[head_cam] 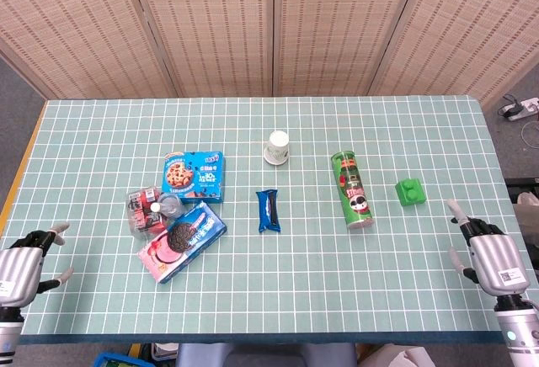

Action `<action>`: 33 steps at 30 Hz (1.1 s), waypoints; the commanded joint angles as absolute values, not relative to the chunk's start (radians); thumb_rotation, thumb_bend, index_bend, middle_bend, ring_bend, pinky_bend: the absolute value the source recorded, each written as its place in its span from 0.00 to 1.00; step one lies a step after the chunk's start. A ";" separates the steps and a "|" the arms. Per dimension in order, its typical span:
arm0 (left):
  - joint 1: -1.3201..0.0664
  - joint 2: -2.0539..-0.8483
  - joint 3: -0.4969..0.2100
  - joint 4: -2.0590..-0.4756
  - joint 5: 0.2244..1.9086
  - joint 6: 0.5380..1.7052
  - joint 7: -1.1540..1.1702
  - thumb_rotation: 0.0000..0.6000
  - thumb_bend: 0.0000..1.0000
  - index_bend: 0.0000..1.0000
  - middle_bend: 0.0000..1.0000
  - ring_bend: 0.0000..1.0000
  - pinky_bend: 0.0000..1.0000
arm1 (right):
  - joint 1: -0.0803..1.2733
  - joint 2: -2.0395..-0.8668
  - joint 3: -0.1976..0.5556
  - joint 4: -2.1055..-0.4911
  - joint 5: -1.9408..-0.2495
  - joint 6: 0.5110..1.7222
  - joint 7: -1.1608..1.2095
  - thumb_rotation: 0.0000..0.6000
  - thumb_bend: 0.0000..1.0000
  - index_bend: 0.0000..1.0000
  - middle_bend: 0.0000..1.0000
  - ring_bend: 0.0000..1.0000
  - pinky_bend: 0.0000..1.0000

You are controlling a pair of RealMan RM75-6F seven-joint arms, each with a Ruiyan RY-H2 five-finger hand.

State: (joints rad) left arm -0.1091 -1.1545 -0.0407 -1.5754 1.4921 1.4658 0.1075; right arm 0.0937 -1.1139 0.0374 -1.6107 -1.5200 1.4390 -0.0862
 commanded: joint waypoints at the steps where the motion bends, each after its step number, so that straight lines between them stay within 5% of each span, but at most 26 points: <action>1: -0.113 -1.159 -0.039 -1.572 1.494 1.460 0.106 1.00 0.17 0.28 0.43 0.31 0.43 | 0.091 -1.111 0.036 -1.617 -1.518 1.440 -0.088 1.00 0.36 0.03 0.30 0.29 0.38; 6: -0.126 -1.169 -0.029 -1.566 1.510 1.437 0.084 1.00 0.17 0.29 0.43 0.33 0.46 | 0.081 -1.100 0.038 -1.628 -1.526 1.463 -0.070 1.00 0.36 0.03 0.30 0.29 0.37; 12: -0.150 -1.176 -0.041 -1.564 1.538 1.438 0.041 1.00 0.17 0.29 0.47 0.41 0.69 | 0.078 -1.093 0.040 -1.632 -1.527 1.472 -0.053 1.00 0.36 0.03 0.30 0.29 0.37; 15: -0.175 -1.188 -0.063 -1.548 1.556 1.442 -0.010 1.00 0.17 0.28 0.57 0.58 0.83 | 0.077 -1.088 0.040 -1.635 -1.529 1.472 -0.049 1.00 0.36 0.03 0.30 0.29 0.37; 19: -0.216 -1.198 -0.082 -1.544 1.571 1.419 -0.073 1.00 0.17 0.28 0.81 0.81 0.99 | 0.070 -1.077 0.041 -1.641 -1.538 1.491 -0.033 1.00 0.36 0.03 0.30 0.29 0.37; 23: -0.260 -1.186 -0.089 -1.569 1.558 1.349 -0.121 1.00 0.17 0.28 0.98 0.94 1.00 | 0.056 -1.062 0.040 -1.651 -1.555 1.524 -0.015 1.00 0.36 0.03 0.30 0.29 0.37; 33: -0.355 -1.193 -0.138 -1.604 1.433 1.186 -0.168 1.00 0.17 0.28 1.00 1.00 1.00 | 0.031 -1.030 0.040 -1.661 -1.582 1.580 0.045 1.00 0.36 0.10 0.30 0.29 0.37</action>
